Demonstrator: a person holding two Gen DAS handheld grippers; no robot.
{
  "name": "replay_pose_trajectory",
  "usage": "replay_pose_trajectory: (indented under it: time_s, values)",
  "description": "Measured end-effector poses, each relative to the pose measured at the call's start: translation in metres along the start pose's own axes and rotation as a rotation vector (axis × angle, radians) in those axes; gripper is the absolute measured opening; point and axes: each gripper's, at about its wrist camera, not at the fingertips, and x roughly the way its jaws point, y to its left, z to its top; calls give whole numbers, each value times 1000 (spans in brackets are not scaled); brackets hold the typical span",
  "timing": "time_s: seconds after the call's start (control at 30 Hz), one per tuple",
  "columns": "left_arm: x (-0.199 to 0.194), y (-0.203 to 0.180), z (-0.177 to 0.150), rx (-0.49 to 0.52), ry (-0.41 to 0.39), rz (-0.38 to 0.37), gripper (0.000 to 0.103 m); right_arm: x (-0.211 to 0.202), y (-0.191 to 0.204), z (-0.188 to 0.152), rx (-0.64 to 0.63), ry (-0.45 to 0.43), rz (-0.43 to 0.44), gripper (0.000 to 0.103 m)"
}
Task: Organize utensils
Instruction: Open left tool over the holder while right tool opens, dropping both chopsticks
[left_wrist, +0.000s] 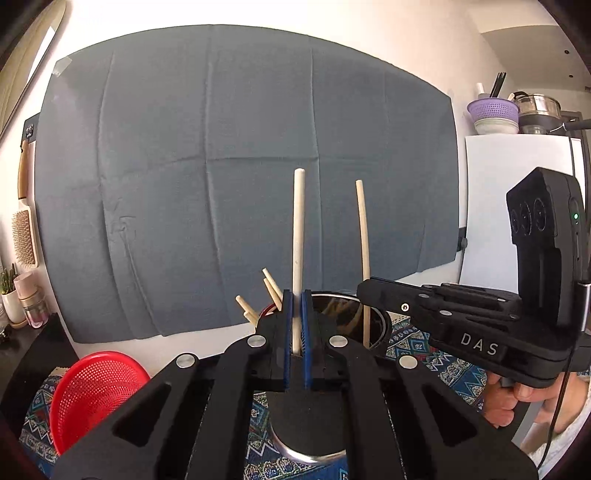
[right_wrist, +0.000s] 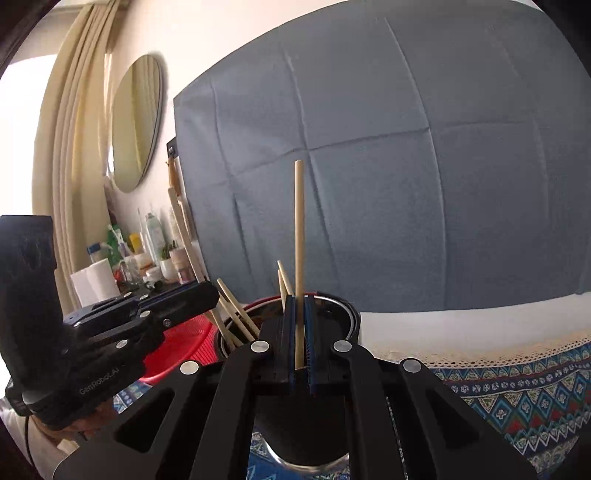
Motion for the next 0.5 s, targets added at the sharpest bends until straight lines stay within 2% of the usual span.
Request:
replay_pose_trajectory:
  time_s: [0.17, 0.23, 0.37, 0.5]
  values:
    - [11, 6, -5, -41, 91, 26, 5, 7, 11, -4, -69, 86, -76, 5]
    - [13, 5, -5, -47, 119, 28, 5, 7, 15, -6, -96, 91, -110, 5]
    - [13, 3, -2, -59, 135, 28, 6, 6, 20, -5, -117, 116, -146, 6]
    - [8, 3, 1, -83, 142, 17, 15, -1, 21, 0, -116, 97, -158, 7]
